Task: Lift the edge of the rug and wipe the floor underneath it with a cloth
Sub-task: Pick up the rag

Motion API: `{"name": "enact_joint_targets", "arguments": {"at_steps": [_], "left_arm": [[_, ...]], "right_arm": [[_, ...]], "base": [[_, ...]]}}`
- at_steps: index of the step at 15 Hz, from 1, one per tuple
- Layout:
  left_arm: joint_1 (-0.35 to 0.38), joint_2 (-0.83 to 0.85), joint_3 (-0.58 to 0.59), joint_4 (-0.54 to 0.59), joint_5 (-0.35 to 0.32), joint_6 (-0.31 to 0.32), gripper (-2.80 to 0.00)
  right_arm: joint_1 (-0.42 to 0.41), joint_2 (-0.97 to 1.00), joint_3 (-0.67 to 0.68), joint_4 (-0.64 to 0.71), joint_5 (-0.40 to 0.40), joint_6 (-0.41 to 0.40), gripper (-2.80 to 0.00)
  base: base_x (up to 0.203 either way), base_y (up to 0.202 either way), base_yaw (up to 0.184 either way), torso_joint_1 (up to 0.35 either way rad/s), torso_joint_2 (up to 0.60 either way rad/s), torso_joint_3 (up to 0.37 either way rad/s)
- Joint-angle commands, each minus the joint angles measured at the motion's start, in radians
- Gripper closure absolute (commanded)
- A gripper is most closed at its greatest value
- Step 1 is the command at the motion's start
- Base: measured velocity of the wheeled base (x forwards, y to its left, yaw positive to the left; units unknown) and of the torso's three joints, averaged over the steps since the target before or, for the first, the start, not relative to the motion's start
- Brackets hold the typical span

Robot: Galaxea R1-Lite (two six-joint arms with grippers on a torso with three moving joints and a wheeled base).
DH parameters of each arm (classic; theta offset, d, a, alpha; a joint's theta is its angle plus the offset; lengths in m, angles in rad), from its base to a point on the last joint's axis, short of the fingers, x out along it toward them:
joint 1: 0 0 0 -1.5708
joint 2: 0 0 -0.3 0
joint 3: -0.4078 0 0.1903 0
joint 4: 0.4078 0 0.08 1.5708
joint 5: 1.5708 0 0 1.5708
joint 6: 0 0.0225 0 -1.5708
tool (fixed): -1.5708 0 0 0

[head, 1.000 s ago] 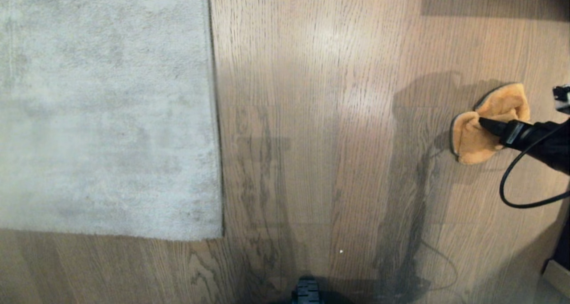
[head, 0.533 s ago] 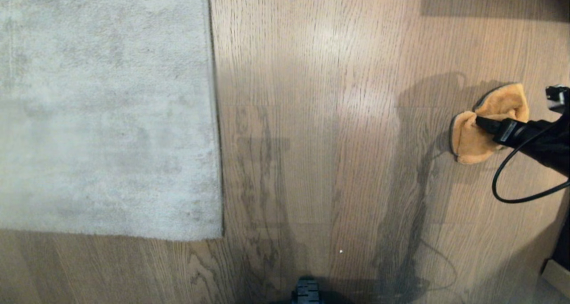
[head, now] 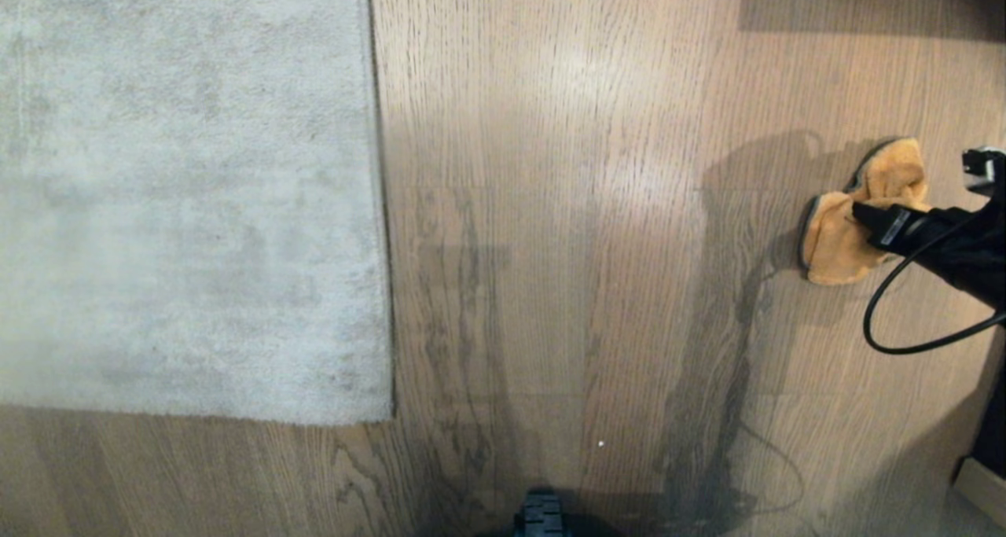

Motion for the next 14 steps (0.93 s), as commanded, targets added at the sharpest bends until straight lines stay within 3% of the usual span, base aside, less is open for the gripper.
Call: {"name": "enact_joint_targets", "arguments": {"at_steps": [1,14], "left_arm": [[0.001,0.000,0.000,-0.001,0.000,0.001,0.00],[0.000,0.000,0.000,0.000,0.000,0.001,0.00]], "right_arm": [[0.010,0.021,-0.008,-0.006,0.001,0.002,0.00],[0.031,-0.115,0.079,-0.003,0.004,0.000,0.00]], "base": [[0.000,0.000,0.000,0.000,0.00,0.000],[0.000,0.000,0.000,0.000,0.00,0.000]]}}
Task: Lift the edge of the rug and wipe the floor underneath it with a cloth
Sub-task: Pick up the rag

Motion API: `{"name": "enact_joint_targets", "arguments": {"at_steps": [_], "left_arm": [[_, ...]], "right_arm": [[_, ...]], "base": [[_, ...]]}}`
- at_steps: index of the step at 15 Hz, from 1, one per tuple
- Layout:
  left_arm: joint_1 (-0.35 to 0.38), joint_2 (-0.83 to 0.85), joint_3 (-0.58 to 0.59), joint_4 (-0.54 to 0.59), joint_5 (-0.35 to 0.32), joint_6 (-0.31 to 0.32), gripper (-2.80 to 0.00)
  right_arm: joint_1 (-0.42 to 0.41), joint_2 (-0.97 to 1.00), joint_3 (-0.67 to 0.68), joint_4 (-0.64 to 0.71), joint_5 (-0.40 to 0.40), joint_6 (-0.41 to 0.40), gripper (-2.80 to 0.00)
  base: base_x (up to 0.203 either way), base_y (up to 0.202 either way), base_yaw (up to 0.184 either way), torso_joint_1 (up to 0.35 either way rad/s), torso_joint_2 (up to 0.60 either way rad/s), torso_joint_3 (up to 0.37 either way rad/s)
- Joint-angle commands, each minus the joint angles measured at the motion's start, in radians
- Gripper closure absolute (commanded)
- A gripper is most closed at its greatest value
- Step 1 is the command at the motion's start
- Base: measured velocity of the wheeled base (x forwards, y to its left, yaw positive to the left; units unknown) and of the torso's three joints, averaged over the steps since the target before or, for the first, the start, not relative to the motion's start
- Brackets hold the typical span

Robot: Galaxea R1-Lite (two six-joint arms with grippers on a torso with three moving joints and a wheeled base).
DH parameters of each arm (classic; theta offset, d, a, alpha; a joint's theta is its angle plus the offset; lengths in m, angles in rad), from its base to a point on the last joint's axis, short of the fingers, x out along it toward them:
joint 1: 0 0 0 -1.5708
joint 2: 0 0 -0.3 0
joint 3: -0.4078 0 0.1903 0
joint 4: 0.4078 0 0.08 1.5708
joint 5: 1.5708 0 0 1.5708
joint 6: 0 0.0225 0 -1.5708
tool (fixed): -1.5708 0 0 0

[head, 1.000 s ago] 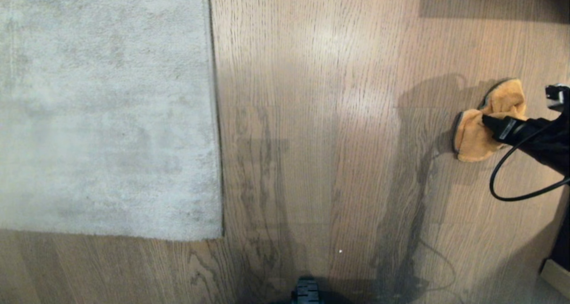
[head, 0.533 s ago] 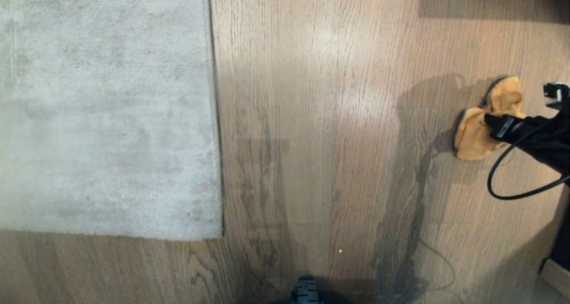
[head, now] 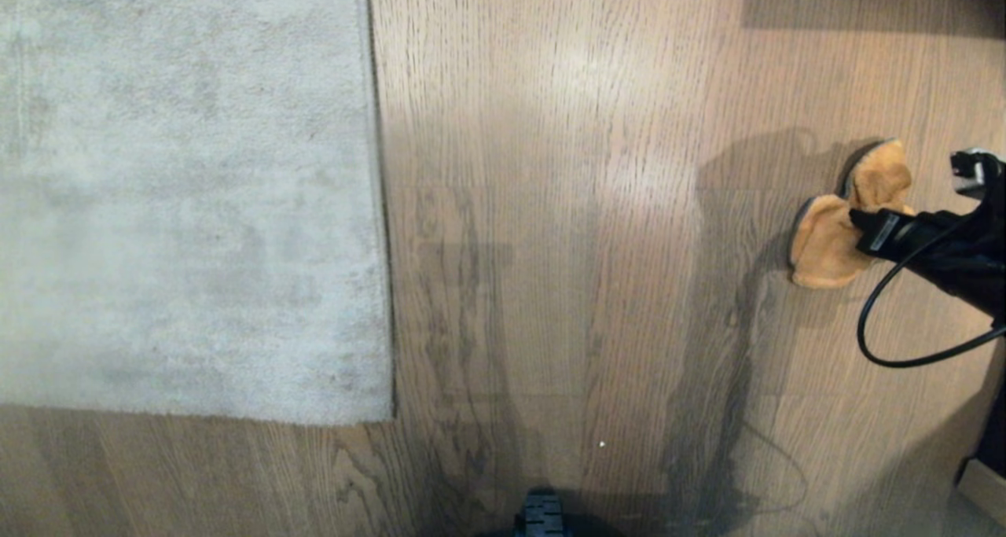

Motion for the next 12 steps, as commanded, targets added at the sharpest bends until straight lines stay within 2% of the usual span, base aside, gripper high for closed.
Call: {"name": "enact_joint_targets", "arguments": {"at_steps": [1,8,12], "left_arm": [[0.001,0.000,0.000,0.000,0.000,0.000,0.00],[0.000,0.000,0.000,0.000,0.000,0.000,0.00],[0.000,0.000,0.000,0.000,0.000,0.000,0.00]], "right_arm": [[-0.003,-0.046,0.013,-0.009,-0.001,0.001,0.00],[-0.003,-0.144,0.049,0.007,0.007,0.002,0.00],[-0.001,-0.229,0.114,0.007,0.048,0.002,0.00]], "base": [[0.000,0.000,0.000,0.000,0.00,0.000],[0.000,0.000,0.000,0.000,0.00,0.000],[0.000,0.000,0.000,0.000,0.00,0.000]]}}
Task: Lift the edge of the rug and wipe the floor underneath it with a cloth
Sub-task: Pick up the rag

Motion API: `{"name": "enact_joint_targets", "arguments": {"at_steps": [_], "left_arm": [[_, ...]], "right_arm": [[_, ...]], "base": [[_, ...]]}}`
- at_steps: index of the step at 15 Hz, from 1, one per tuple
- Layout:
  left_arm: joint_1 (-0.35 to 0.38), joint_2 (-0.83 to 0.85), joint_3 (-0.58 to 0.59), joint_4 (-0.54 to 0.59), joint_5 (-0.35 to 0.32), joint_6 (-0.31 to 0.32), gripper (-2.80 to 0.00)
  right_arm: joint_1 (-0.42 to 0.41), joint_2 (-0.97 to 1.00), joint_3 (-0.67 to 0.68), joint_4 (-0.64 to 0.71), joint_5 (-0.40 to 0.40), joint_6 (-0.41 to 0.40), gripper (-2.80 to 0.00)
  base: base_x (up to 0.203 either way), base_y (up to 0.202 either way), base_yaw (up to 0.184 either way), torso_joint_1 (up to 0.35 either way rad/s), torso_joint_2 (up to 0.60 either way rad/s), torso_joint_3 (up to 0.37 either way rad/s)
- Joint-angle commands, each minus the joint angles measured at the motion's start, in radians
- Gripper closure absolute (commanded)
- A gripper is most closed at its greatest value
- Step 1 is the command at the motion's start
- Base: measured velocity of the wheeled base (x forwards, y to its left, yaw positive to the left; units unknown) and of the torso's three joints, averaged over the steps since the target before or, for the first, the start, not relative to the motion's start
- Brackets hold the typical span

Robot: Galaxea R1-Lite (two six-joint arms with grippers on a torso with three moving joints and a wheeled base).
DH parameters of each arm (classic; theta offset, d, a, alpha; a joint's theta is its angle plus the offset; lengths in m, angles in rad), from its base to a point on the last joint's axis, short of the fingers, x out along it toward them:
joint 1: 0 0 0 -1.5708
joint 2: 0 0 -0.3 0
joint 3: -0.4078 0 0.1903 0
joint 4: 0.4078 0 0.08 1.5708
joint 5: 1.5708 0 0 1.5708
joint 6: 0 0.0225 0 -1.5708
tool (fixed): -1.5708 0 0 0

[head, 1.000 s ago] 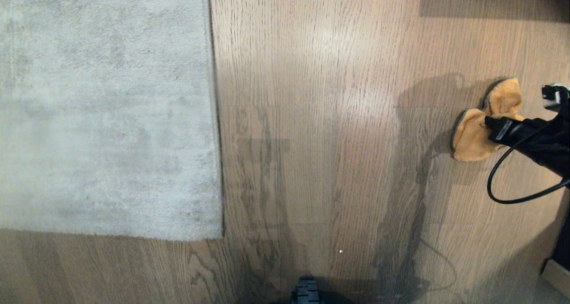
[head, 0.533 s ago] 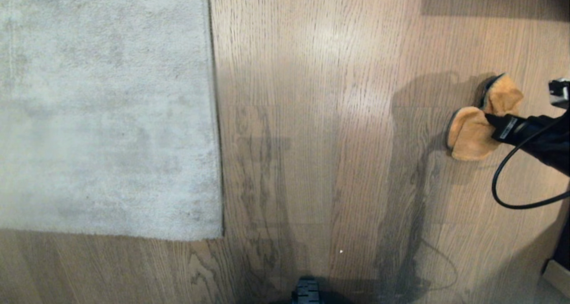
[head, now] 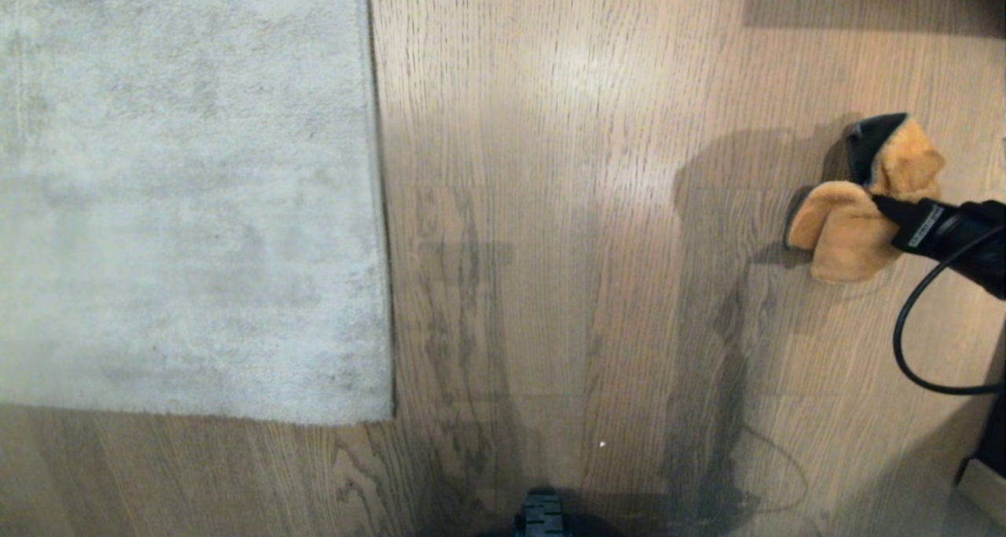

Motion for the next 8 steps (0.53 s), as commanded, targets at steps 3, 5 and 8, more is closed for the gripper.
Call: {"name": "enact_joint_targets", "arguments": {"at_steps": [3,5,8], "left_arm": [[0.001,0.000,0.000,0.000,0.000,0.000,0.00],[0.000,0.000,0.000,-0.001,0.000,0.000,0.00],[0.000,0.000,0.000,0.000,0.000,0.000,0.00]], "right_arm": [[0.012,-0.105,0.054,-0.004,0.006,0.001,0.00],[0.013,-0.149,0.087,-0.003,0.006,0.001,0.00],[0.021,-0.209,0.148,-0.008,0.007,-0.001,0.00]], "base": [[0.000,0.000,0.000,0.000,0.00,0.000],[0.000,0.000,0.000,0.000,0.00,0.000],[0.000,0.000,0.000,0.000,0.00,0.000]]}}
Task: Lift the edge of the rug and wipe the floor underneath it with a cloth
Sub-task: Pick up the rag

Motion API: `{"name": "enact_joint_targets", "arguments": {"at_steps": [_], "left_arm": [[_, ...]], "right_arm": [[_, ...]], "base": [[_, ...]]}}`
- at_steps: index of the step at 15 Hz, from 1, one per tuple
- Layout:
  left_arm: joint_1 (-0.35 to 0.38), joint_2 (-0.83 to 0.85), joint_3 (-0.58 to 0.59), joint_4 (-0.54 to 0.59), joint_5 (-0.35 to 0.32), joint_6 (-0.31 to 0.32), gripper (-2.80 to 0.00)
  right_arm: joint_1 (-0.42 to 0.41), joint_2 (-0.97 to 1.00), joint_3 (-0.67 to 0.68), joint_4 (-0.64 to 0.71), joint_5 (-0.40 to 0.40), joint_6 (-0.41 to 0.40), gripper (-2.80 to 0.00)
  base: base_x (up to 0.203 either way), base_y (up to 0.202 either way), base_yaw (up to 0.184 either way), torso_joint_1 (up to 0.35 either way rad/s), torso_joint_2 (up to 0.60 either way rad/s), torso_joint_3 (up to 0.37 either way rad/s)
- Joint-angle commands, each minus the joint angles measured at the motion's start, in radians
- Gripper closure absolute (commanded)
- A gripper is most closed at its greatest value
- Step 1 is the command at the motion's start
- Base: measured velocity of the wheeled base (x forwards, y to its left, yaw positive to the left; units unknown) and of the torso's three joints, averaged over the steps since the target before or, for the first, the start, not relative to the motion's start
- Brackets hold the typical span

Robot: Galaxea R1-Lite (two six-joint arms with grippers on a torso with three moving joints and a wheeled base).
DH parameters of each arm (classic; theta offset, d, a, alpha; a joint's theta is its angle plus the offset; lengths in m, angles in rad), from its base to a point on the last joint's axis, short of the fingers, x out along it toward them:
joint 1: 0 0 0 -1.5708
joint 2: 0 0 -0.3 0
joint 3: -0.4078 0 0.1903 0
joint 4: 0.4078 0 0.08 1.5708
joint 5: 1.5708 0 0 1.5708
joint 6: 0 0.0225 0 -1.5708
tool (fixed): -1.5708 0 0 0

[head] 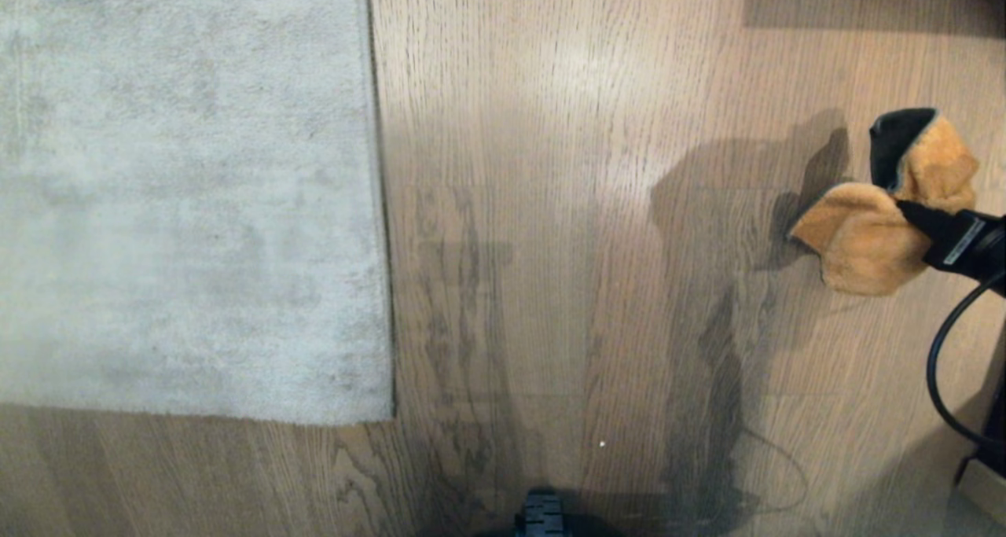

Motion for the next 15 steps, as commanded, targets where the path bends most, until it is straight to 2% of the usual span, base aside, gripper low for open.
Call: {"name": "enact_joint_targets", "arguments": {"at_steps": [1,5,8,13,15], "left_arm": [[0.002,0.000,0.000,0.000,0.000,0.000,0.00],[0.000,0.000,0.000,0.000,0.000,0.000,0.00],[0.000,0.000,0.000,0.000,0.000,0.000,0.00],[0.000,0.000,0.000,0.000,0.000,0.000,0.00],[0.000,0.000,0.001,0.000,0.000,0.000,0.00]], "right_arm": [[0.008,-0.065,0.041,-0.006,0.001,0.000,0.00],[0.030,-0.174,0.140,-0.008,0.007,-0.050,0.00],[0.055,-0.296,0.243,-0.011,0.060,-0.080,0.00],[0.168,-0.559,0.378,0.007,0.075,-0.109,0.00],[0.188,-0.665,0.403,0.042,0.071,-0.111,0.00]], "base": [[0.000,0.000,0.000,0.000,0.00,0.000],[0.000,0.000,0.000,0.000,0.00,0.000],[0.000,0.000,0.000,0.000,0.00,0.000],[0.000,0.000,0.000,0.000,0.00,0.000],[0.000,0.000,0.000,0.000,0.00,0.000]]}}
